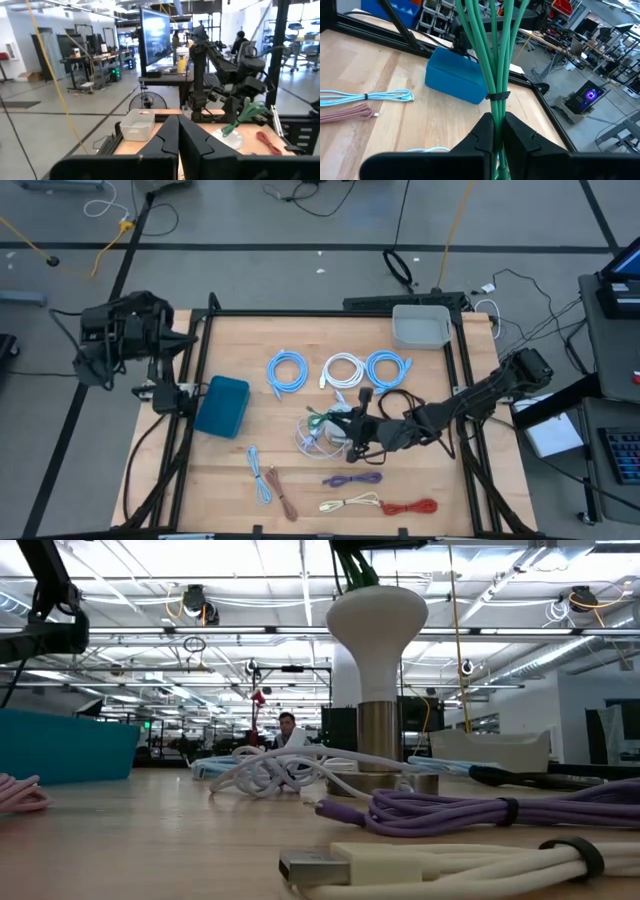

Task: Pick & Place USB Port
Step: Put the green charger cable into the blue bin

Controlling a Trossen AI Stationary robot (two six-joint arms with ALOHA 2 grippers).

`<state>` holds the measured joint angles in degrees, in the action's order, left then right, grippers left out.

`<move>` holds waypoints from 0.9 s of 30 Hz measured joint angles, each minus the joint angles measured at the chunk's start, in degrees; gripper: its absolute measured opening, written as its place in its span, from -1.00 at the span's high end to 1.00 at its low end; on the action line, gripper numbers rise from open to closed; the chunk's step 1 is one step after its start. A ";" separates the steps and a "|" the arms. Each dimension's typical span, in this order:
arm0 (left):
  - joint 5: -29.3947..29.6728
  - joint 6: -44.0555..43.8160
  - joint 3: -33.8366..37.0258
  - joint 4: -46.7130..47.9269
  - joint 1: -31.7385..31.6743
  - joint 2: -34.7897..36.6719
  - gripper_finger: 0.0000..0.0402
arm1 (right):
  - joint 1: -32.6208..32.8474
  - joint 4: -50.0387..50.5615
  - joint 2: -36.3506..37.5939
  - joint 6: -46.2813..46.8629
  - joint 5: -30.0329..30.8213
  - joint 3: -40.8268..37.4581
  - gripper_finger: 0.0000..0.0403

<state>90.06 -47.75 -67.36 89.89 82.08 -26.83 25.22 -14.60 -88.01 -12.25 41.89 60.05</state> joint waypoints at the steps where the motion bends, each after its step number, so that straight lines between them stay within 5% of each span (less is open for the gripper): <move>1: -0.04 -0.18 -0.64 0.00 -0.77 0.00 0.99 | 0.03 0.03 0.00 0.00 0.02 0.00 0.93; 8: -0.04 -0.28 -2.84 -1.55 -19.23 0.04 1.00 | 0.20 1.69 0.00 2.48 0.03 0.04 0.93; 21: 0.02 -0.20 2.25 -12.51 -77.03 -2.24 1.00 | 2.32 3.18 0.01 3.51 3.61 0.04 0.92; 27: -1.29 4.93 8.30 -20.11 -85.61 -7.93 1.00 | 3.22 4.87 0.01 4.49 6.24 0.04 0.92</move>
<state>88.77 -42.81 -59.05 69.77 -3.53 -34.76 28.44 -9.73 -87.99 -7.76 48.13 60.10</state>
